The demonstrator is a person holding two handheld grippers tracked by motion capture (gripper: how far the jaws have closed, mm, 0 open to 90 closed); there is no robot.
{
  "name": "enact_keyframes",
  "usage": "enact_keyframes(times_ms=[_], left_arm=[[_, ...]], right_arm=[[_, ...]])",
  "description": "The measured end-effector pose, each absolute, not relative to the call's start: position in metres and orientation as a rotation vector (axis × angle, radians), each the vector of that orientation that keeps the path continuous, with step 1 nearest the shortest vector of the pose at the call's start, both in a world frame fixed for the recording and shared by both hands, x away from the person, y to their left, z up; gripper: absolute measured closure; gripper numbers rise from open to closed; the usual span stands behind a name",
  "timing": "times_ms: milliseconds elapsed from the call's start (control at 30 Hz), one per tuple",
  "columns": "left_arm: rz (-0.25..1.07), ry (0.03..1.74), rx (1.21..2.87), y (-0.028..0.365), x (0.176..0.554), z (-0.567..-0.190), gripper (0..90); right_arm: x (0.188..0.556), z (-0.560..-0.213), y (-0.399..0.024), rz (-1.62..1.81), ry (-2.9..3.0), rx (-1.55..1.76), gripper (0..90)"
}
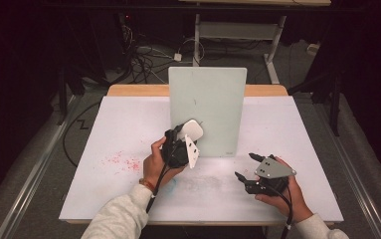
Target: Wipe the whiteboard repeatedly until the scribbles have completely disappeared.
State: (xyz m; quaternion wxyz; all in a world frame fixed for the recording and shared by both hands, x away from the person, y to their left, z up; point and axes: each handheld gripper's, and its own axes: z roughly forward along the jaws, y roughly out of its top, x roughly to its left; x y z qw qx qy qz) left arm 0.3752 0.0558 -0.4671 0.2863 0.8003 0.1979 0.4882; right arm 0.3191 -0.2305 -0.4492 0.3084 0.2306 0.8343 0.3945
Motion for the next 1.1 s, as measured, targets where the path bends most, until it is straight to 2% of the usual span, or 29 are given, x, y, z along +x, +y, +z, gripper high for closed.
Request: enact_keyframes(times_ms=[433,600,767,1100], left_arm=[[1.334,0.485,2.240,0.073,0.367,-0.489,28.9],[1.363,0.537,2.235,0.062,0.368,-0.488,28.8],[1.338,0.594,2.227,0.049,0.372,-0.481,28.4],[1.327,0.600,2.183,0.023,0.379,-0.459,28.4]], right_arm=[[0.319,-0.449,-0.230,1.042,2.203,0.607,26.3],[0.320,-0.450,-0.229,1.038,2.206,0.611,26.3],[0.320,-0.450,-0.228,1.037,2.209,0.604,26.3],[0.320,-0.450,-0.229,1.039,2.203,0.611,26.3]])
